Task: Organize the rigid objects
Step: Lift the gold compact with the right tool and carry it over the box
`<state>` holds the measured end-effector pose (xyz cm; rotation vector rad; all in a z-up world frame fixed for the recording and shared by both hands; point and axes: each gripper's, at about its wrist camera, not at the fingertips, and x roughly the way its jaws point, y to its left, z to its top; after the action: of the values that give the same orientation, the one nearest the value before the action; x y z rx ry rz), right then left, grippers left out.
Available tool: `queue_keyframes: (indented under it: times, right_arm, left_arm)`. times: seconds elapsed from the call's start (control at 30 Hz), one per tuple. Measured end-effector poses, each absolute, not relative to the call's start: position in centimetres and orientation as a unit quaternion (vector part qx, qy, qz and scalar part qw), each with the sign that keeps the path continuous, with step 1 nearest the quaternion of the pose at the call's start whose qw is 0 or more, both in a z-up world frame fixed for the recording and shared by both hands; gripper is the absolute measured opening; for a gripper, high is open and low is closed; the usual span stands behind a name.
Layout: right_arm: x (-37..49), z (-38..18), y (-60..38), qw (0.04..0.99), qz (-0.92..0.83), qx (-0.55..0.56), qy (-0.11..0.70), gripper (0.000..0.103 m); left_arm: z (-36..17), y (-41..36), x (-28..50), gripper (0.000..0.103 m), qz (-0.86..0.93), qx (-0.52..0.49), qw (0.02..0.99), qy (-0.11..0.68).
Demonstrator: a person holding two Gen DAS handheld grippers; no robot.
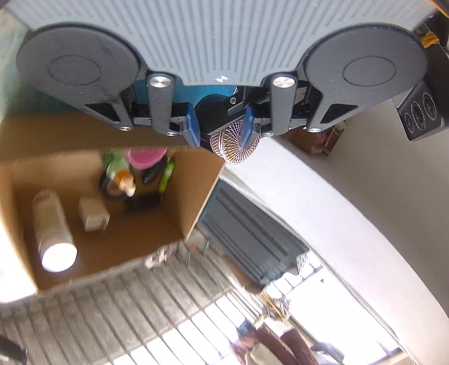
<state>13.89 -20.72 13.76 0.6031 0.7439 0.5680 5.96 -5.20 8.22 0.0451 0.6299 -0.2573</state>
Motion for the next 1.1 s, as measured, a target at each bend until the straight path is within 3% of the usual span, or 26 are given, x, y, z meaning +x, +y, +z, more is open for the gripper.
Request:
queue_keyframes:
  times: [0.27, 0.7, 1.1]
  right_arm:
    - [17.7, 16.3, -27.2, 0.872, 0.216, 0.281, 0.336, 0.032]
    - [26.5, 7.5, -29.8, 0.836, 0.176, 0.275, 0.44, 0.031]
    - [27.4, 7.3, -28.5, 0.848, 0.181, 0.235, 0.439, 0.031]
  left_arm:
    - [10.2, -10.3, 12.5, 0.059, -0.203, 0.004, 0.923, 0.326]
    - [2.8, -13.8, 21.9, 0.059, -0.213, -0.005, 0.863, 0.458]
    - [0.9, -13.8, 23.3, 0.059, -0.208, -0.009, 0.849, 0.486]
